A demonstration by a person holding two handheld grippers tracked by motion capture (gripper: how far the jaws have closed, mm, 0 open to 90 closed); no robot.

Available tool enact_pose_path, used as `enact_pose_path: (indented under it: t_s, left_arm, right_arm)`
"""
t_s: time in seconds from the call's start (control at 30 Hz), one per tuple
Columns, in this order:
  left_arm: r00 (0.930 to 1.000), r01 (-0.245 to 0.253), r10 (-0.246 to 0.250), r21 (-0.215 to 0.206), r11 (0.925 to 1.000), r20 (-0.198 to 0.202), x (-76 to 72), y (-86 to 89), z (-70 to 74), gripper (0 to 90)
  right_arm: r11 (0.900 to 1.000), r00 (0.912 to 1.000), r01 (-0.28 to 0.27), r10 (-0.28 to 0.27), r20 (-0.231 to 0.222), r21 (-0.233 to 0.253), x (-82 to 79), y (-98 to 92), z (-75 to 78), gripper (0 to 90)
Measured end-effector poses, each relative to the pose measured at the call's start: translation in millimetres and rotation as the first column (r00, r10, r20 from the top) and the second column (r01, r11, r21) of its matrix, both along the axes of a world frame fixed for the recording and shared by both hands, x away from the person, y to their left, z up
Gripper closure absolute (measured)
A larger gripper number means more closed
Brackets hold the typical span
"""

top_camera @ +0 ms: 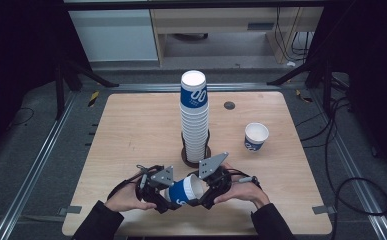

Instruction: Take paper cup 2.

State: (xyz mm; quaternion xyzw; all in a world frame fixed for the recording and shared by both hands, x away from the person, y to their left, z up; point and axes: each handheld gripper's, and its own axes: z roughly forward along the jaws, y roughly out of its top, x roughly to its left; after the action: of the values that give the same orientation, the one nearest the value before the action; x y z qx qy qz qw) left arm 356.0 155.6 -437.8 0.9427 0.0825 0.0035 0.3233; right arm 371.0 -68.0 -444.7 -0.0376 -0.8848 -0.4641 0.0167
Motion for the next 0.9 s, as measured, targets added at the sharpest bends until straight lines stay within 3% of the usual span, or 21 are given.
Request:
enact_pose_path:
  t_s: [0.17, 0.27, 0.47, 0.57, 0.7, 0.9]
  left_arm:
    - [0.9989, -0.046, 0.046, -0.023, 0.9987, 0.006, 5.9, 10.3, 3.2, 27.9]
    - [0.9967, -0.078, 0.08, -0.066, 0.9947, 0.015, 9.5, 18.4, 6.9, 27.9]
    - [0.9895, -0.13, 0.139, -0.188, 0.9734, 0.037, 10.9, 27.5, 15.4, 27.8]
    - [0.9873, -0.142, 0.155, -0.252, 0.9572, 0.035, 10.4, 29.4, 18.0, 27.8]
    - [0.9857, -0.141, 0.162, -0.294, 0.9453, 0.048, 8.4, 28.0, 20.6, 27.8]
    - [0.9861, -0.129, 0.157, -0.336, 0.9329, 0.055, 4.6, 23.7, 22.6, 27.9]
  right_arm:
    - [0.995, 0.9973, 0.07, -0.071, 0.017, 0.064, 4.0, -10.6, 8.5, 6.9]
    - [0.987, 0.9929, 0.117, -0.119, 0.01, 0.108, 7.4, -21.3, 15.4, 6.2]
    - [0.965, 0.9835, 0.179, -0.18, -0.012, 0.194, 12.2, -36.0, 24.2, 6.5]
    - [0.955, 0.9815, 0.191, -0.187, -0.042, 0.227, 13.3, -38.4, 26.2, 7.1]
    - [0.947, 0.9812, 0.192, -0.18, -0.069, 0.256, 13.4, -37.0, 26.4, 8.0]
    - [0.945, 0.9831, 0.176, -0.155, -0.098, 0.274, 12.2, -31.6, 25.2, 8.9]
